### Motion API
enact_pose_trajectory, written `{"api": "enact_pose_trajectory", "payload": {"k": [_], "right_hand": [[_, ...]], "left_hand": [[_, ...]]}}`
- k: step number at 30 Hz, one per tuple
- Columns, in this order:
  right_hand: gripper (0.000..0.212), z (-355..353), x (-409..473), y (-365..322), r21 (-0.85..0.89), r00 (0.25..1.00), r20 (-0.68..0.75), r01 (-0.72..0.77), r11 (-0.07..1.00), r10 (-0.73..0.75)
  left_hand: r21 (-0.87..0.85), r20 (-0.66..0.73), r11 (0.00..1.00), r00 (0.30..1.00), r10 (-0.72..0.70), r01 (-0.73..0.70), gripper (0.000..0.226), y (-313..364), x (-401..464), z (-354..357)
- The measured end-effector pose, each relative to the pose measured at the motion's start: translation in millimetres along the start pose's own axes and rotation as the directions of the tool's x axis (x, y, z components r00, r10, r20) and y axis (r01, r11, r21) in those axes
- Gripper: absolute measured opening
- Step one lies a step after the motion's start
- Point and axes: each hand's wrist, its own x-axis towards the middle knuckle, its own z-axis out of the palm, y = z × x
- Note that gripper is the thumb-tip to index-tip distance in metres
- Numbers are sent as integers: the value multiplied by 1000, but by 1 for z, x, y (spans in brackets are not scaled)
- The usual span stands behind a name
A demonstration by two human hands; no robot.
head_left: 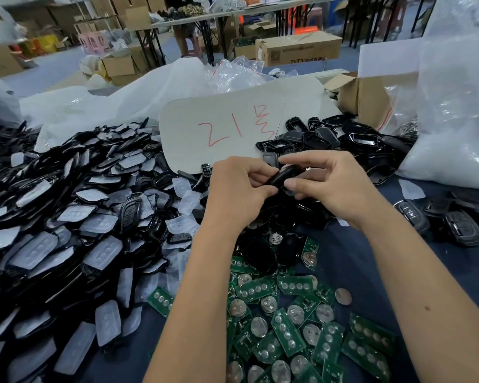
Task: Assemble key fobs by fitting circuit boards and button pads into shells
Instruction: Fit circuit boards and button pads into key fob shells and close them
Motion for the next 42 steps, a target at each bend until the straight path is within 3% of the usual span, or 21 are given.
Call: {"api": "enact_pose_trajectory", "payload": {"k": [5, 13, 22, 25, 27, 30, 32, 34, 38, 42], "right_hand": [[29, -2, -1, 1, -17, 1000, 13, 10, 1000, -10], [32, 3, -2, -2, -8, 999, 34, 23, 1000, -22], [17, 3, 0, -2, -180, 996, 80, 43, 983, -29], [21, 1, 0, -1, -115, 995, 100, 18, 993, -6], [25, 2, 1, 0, -11, 997, 62, 37, 999, -37], [19, 6, 4, -1, 210, 1000, -28, 18, 978, -13], [10, 8, 4, -3, 249, 999, -17, -32, 968, 37], [22, 11, 2, -3, 211, 998, 21, -61, 976, 57], [41, 17, 1, -7, 185, 998, -3, -57, 981, 58], [36, 18, 2, -7, 250, 999, -19, -25, 968, 30]], "left_hand": [[-1, 42, 1000, 999, 2, -2, 37, -2, 0, 0], [-7, 56, 999, 998, 38, -38, 33, -3, 0, -9], [37, 95, 994, 991, 94, -98, 36, -8, 0, -2], [-10, 84, 998, 995, 56, -55, 37, -11, 2, 0], [-134, 68, 990, 997, -30, 39, 39, -12, 1, 2], [-468, 84, 858, 977, -196, 212, 32, -13, -2, 3], [-663, 144, 688, 952, -270, 296, 25, -12, -2, 3], [-787, 220, 510, 931, -292, 346, 29, -12, -1, 2], [-870, 341, 280, 905, -254, 407, 28, -14, -1, 1], [-875, 397, 193, 886, -239, 444, 28, -16, -2, 0]]}}
